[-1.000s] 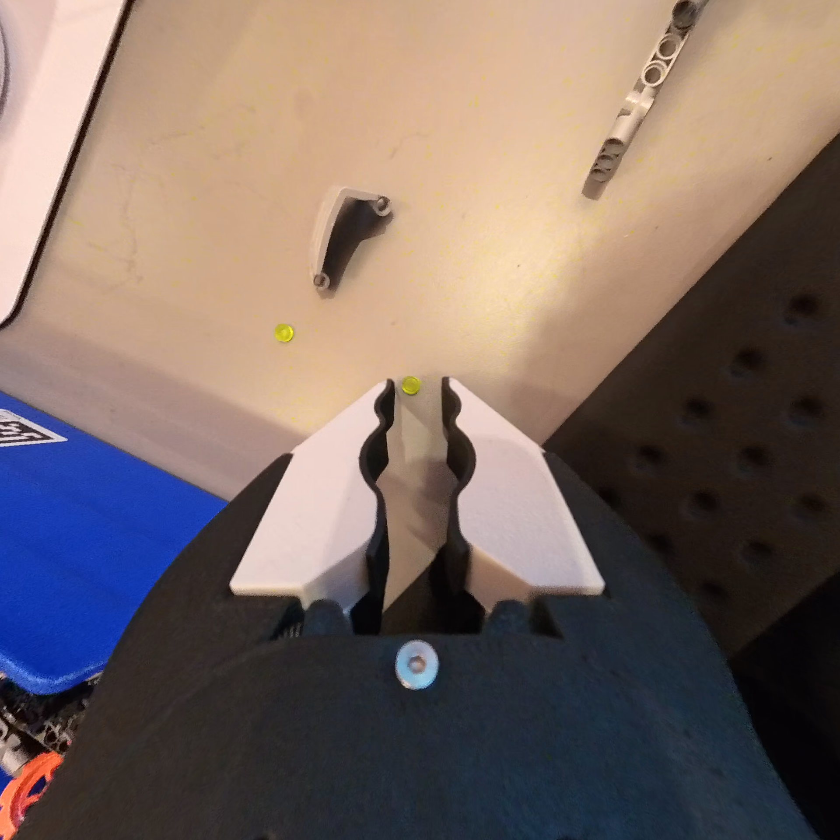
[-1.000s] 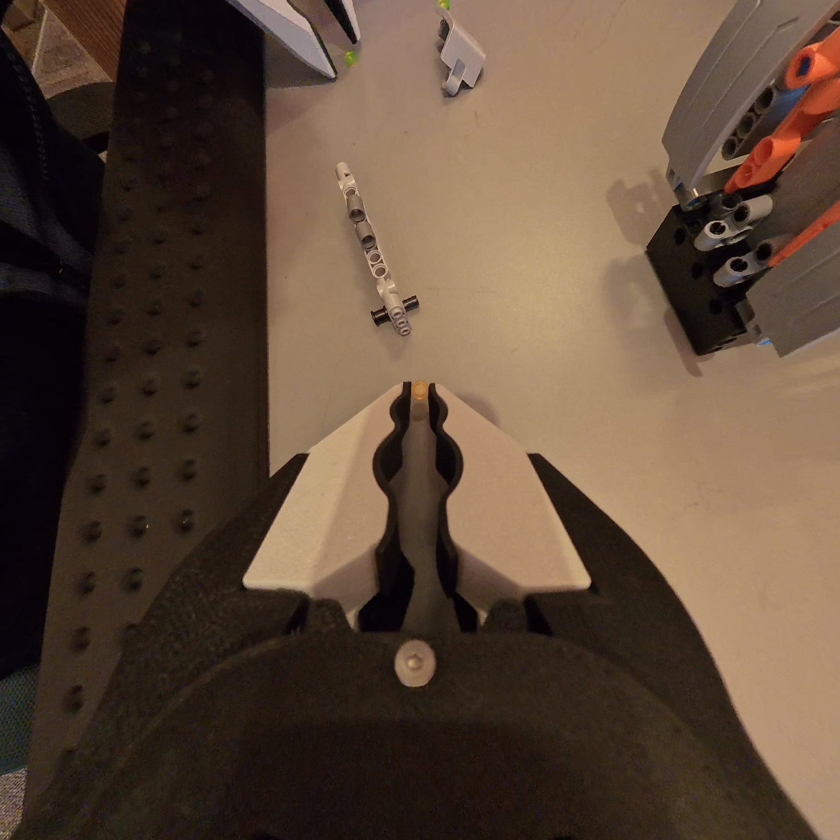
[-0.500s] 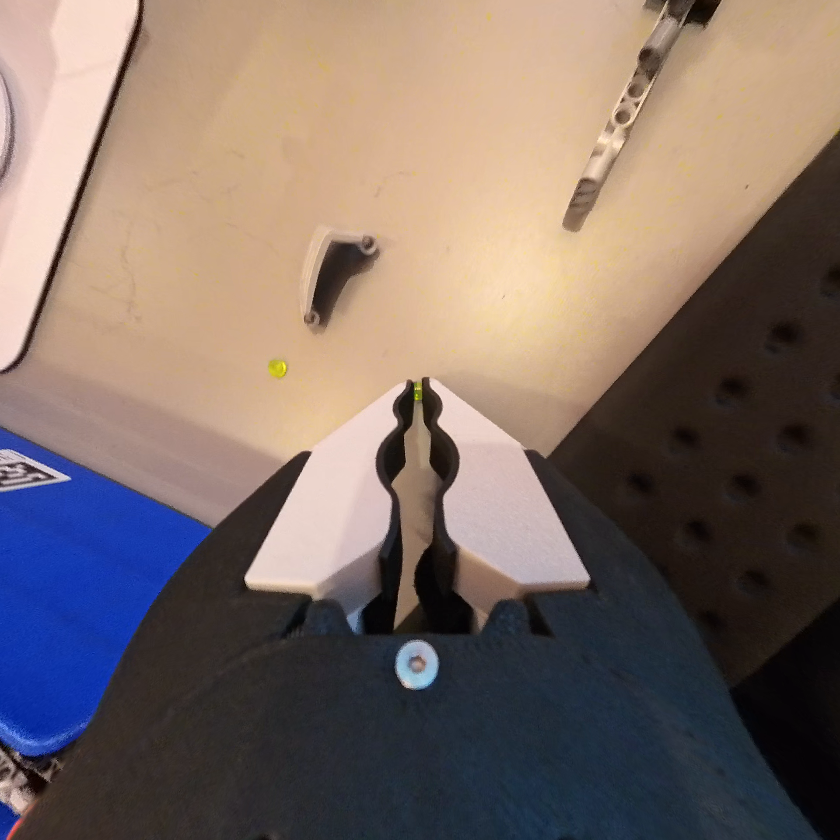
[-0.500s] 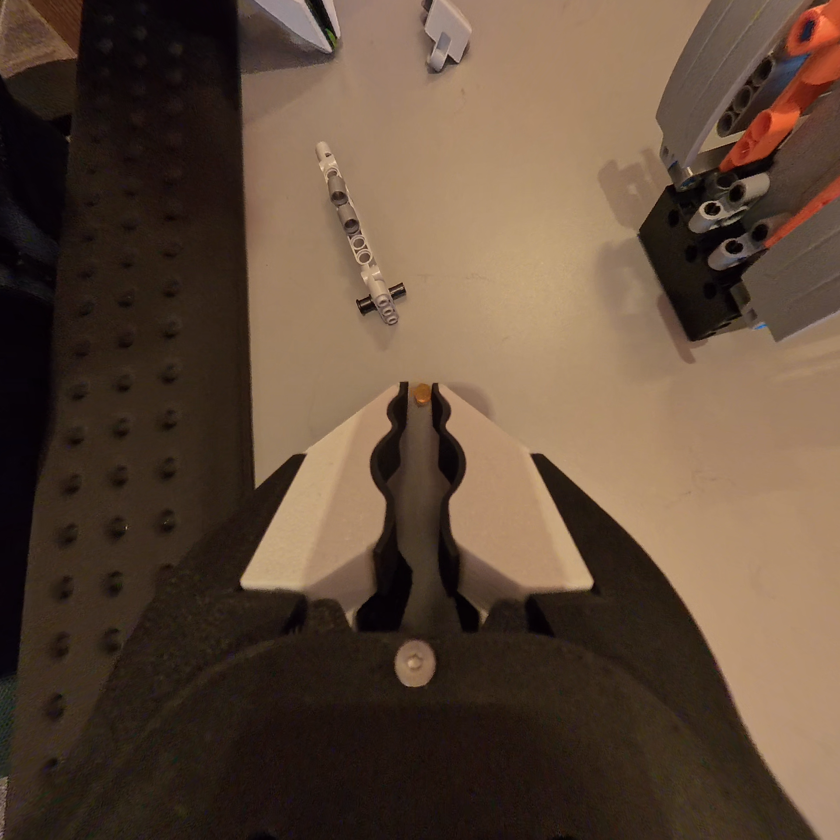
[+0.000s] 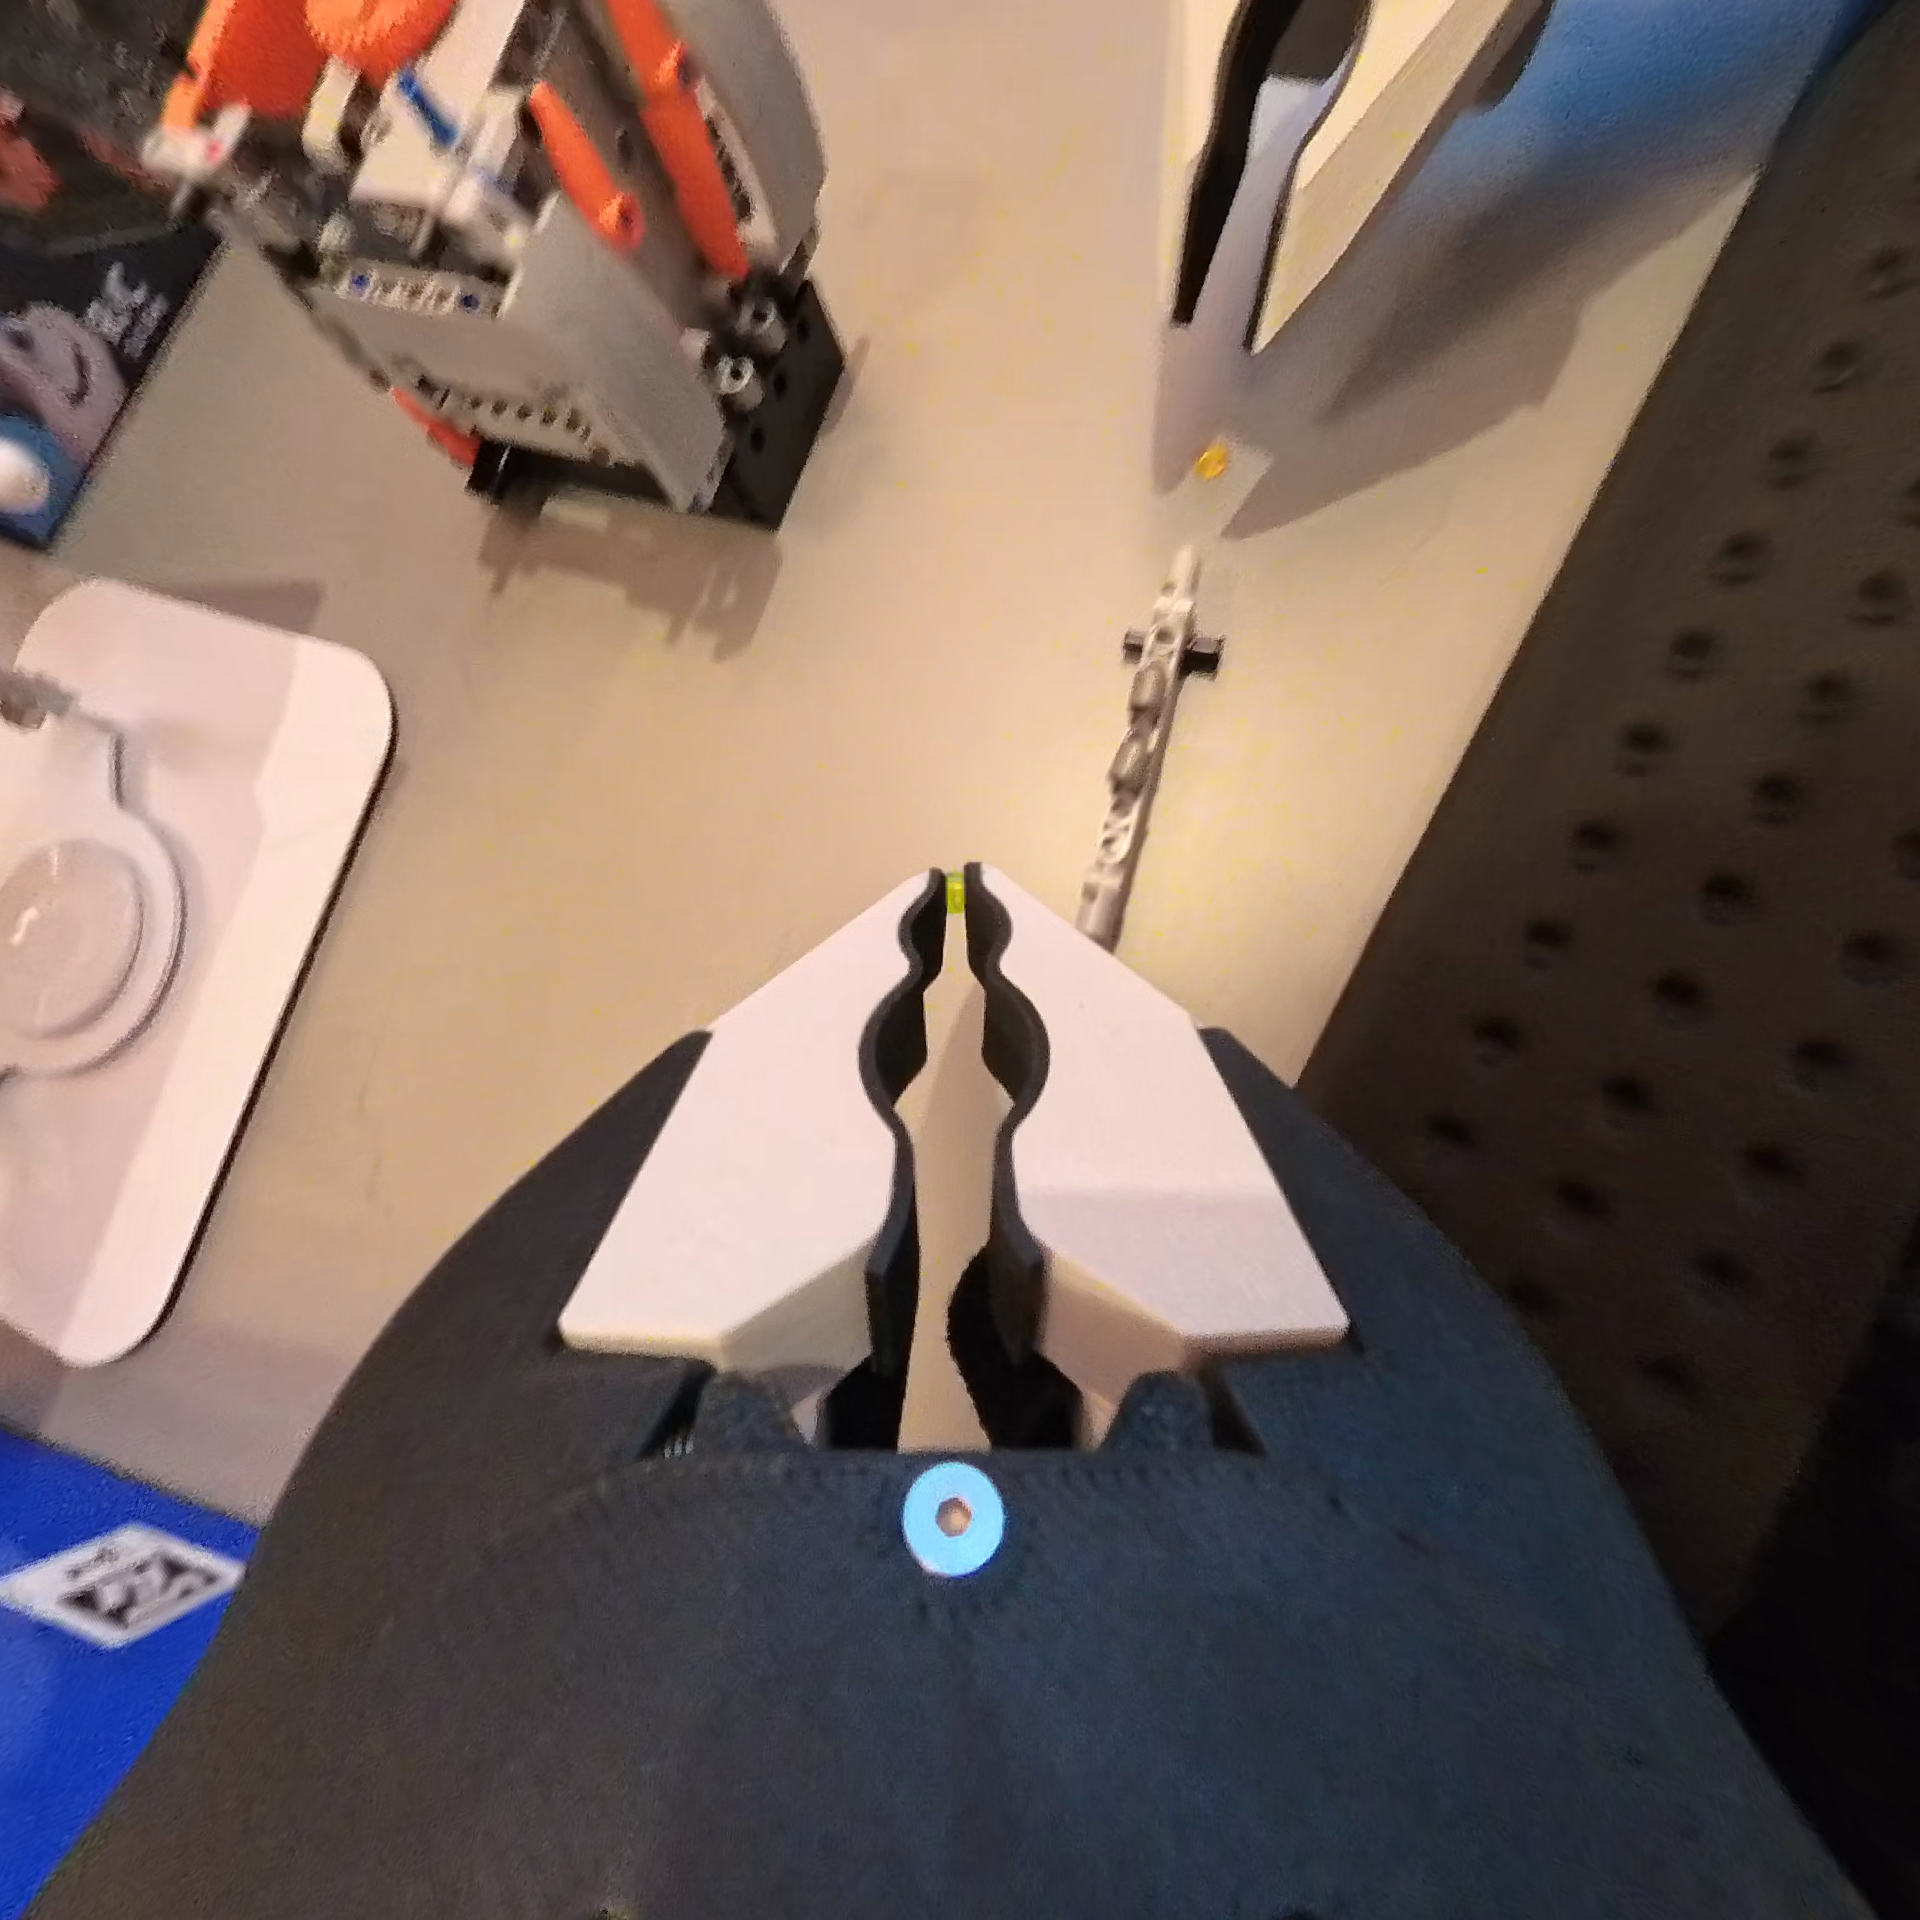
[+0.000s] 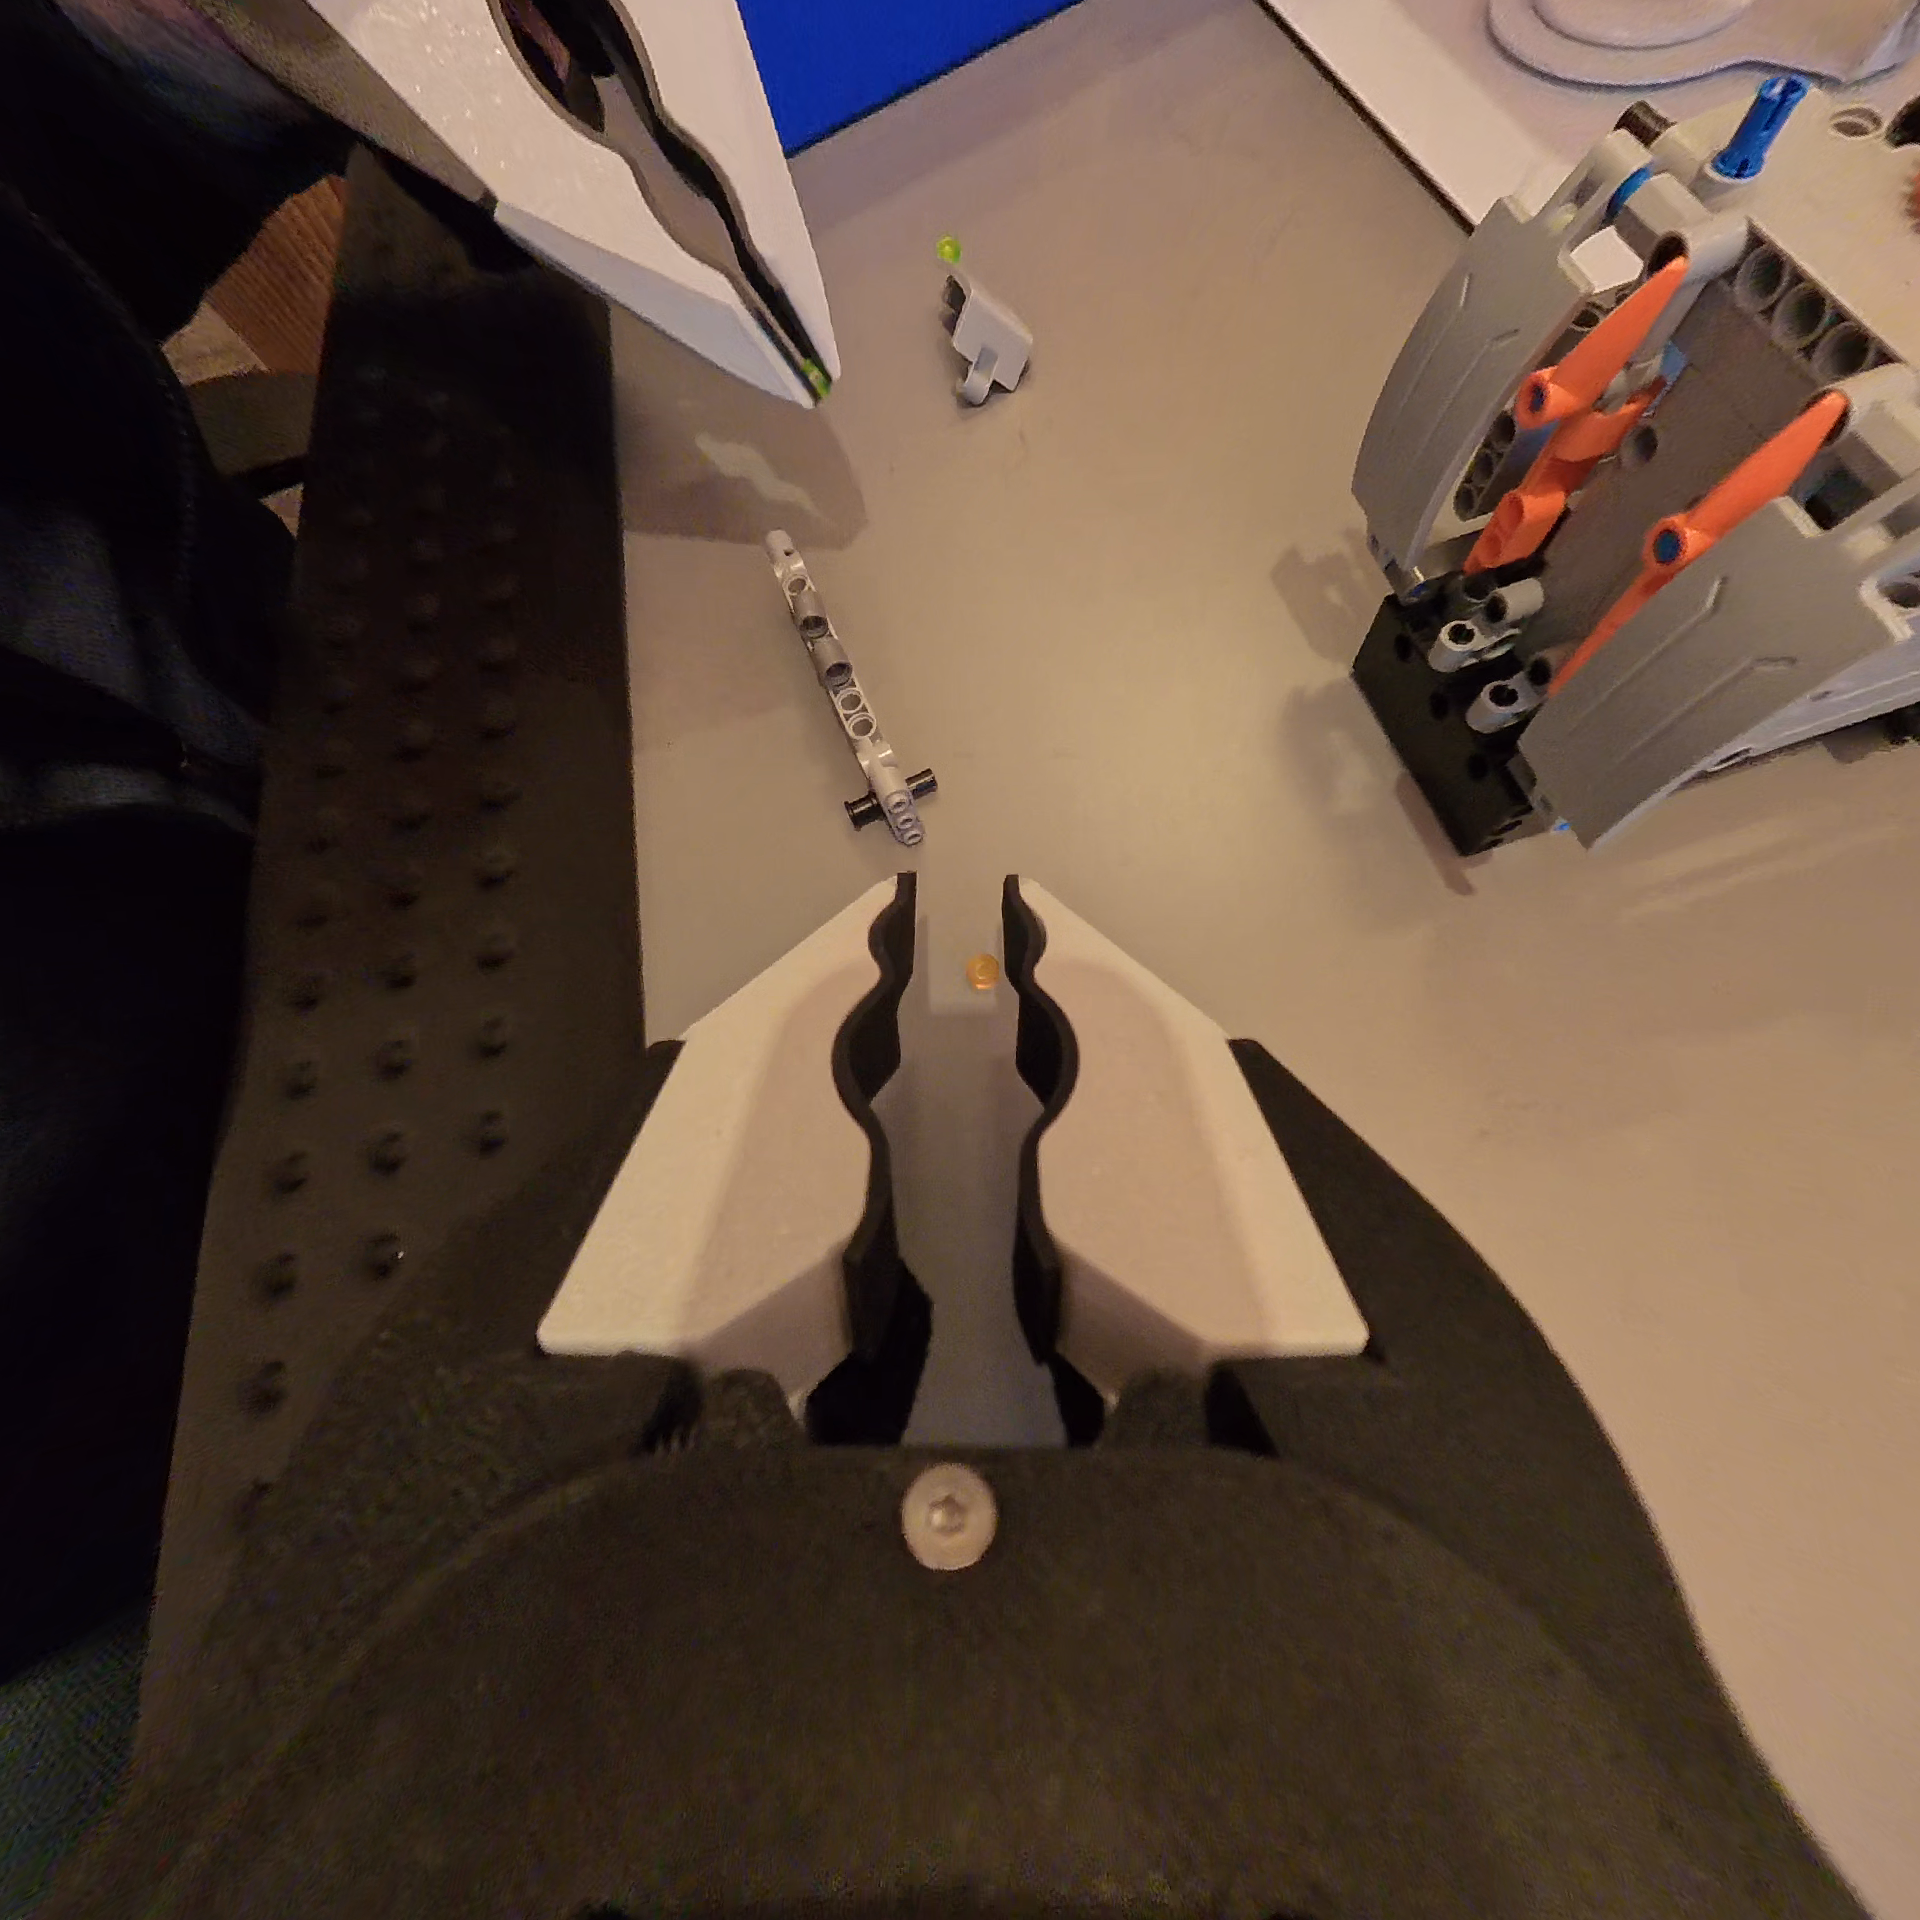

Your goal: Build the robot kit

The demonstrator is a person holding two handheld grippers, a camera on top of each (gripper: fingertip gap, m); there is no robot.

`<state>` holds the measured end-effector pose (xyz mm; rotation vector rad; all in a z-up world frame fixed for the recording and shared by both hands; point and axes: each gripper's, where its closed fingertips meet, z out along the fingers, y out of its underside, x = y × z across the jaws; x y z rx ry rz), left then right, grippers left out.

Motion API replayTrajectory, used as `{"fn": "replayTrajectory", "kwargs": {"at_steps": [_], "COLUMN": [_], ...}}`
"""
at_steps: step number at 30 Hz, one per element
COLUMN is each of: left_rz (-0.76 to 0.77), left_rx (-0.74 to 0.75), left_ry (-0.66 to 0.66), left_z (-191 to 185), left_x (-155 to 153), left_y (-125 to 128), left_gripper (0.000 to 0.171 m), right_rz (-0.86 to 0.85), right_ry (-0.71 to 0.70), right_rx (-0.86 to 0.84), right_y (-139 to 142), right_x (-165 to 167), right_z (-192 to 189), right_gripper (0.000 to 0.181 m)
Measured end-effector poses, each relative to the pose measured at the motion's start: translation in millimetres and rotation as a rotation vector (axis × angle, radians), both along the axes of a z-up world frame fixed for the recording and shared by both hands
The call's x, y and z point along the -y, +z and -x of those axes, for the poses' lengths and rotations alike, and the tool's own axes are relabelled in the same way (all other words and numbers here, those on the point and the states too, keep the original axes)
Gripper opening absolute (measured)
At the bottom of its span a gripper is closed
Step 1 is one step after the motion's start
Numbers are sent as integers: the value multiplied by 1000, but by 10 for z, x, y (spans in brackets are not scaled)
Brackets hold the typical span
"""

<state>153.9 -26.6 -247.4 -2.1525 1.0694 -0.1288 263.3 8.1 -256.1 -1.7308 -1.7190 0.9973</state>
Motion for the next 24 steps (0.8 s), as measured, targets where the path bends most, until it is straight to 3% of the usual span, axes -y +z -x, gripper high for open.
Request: {"fn": "replayTrajectory", "kwargs": {"at_steps": [8, 13, 19, 24], "left_rz": [-10, 33, 102, 109], "left_rx": [24, -39, -119, -54], "left_ry": [-209, -308, -327, -308], "left_z": [-800, -1219, -1317, -1255], "left_x": [-66, -85, -115, -87], "left_y": [34, -178, -496, -434], "left_gripper": [1, 1, 7, 18], "right_rz": [6, 11, 16, 5], "right_ry": [-52, -72, -21, 25], "right_rx": [-32, -38, 4, 35], "right_y": [42, 36, -66, -123], "right_x": [-81, -126, -21, 69], "right_z": [-138, -208, -220, -219], "right_gripper": [13, 11, 10, 9]}}
